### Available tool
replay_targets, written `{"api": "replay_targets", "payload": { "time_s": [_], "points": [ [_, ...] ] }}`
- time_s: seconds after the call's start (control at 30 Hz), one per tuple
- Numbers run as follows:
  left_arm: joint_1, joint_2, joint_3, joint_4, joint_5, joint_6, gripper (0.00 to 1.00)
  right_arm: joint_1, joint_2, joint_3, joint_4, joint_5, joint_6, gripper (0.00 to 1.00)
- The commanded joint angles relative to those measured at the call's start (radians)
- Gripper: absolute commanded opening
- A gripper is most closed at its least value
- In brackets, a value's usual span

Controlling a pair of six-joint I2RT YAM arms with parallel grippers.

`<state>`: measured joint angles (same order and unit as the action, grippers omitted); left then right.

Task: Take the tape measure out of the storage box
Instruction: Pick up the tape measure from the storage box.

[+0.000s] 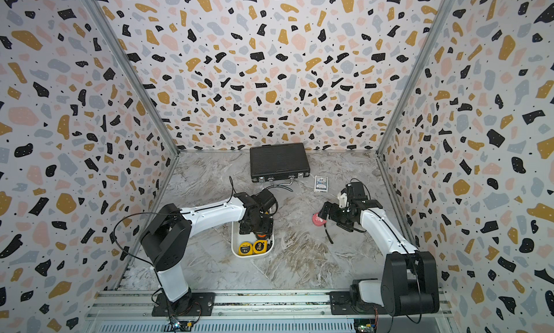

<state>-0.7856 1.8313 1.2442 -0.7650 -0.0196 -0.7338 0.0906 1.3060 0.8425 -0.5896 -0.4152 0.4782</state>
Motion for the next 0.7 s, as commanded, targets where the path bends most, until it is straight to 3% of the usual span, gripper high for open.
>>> {"api": "replay_targets", "payload": {
  "time_s": [0.0,0.4,0.67],
  "points": [
    [0.003,0.011,0.029,-0.02,-0.035,-0.011,0.86,-0.003,-0.019,0.007,0.009,-0.01,-0.001,0.99],
    [0.002,0.06,0.069,-0.027,-0.032,-0.03,0.8,-0.005,-0.008,0.007,0.031,-0.03,0.01,0.99],
    [0.0,0.073,0.06,-0.019,-0.02,-0.037,0.64,-0.003,-0.008,0.014,0.031,-0.033,0.008,0.99]
  ]
}}
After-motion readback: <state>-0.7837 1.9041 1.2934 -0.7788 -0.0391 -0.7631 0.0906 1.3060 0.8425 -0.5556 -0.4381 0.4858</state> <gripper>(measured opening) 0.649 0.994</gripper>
